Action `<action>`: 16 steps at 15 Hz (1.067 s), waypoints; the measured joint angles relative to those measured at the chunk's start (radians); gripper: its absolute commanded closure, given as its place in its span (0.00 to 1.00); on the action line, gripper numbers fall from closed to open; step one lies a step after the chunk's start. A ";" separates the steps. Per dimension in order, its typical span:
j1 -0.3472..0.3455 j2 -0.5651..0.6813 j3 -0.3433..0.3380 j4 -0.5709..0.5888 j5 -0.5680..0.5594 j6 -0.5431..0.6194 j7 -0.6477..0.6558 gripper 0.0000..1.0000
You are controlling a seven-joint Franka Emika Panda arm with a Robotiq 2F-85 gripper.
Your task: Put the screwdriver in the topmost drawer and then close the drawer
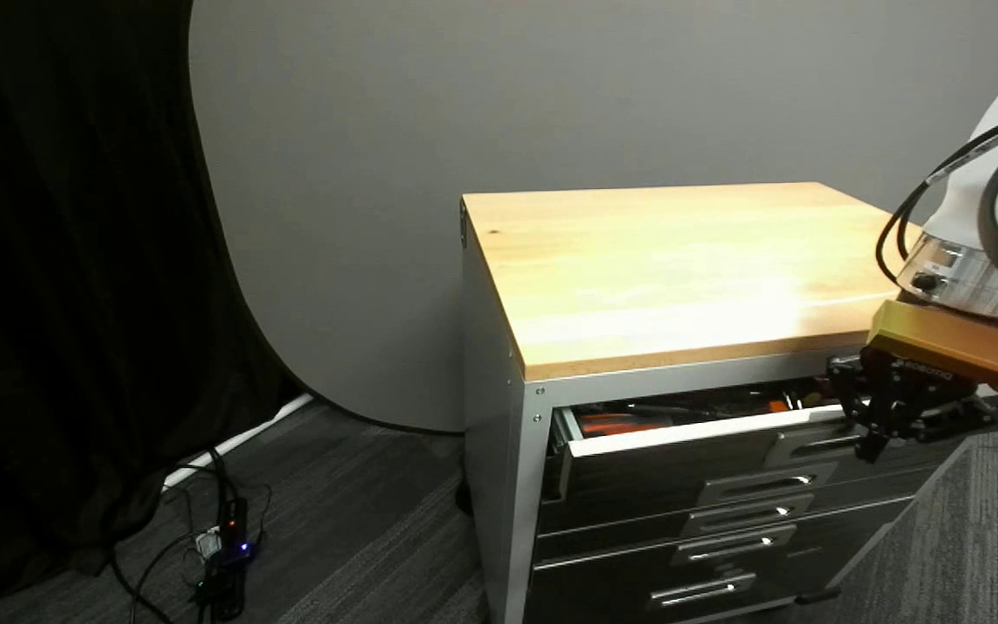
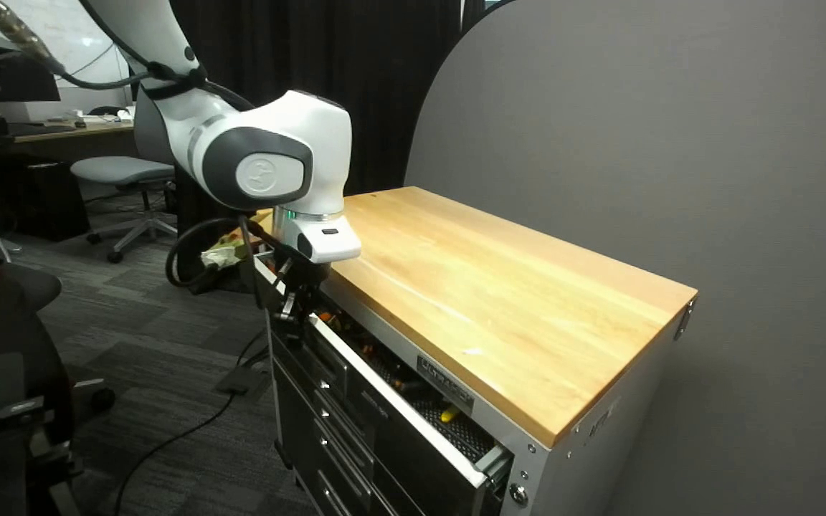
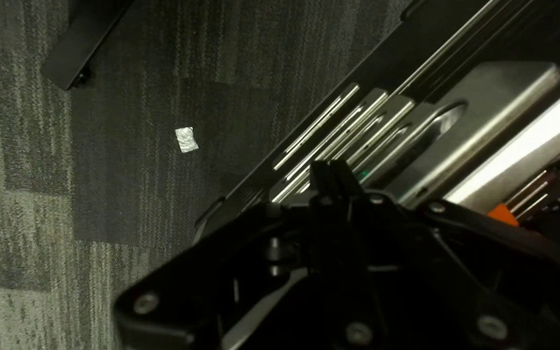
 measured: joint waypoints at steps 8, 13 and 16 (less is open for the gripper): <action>0.048 0.000 -0.010 -0.030 -0.004 0.181 0.018 0.93; 0.058 -0.001 -0.005 -0.048 -0.003 0.244 0.000 0.92; 0.034 -0.001 0.020 -0.043 0.002 0.239 -0.091 0.93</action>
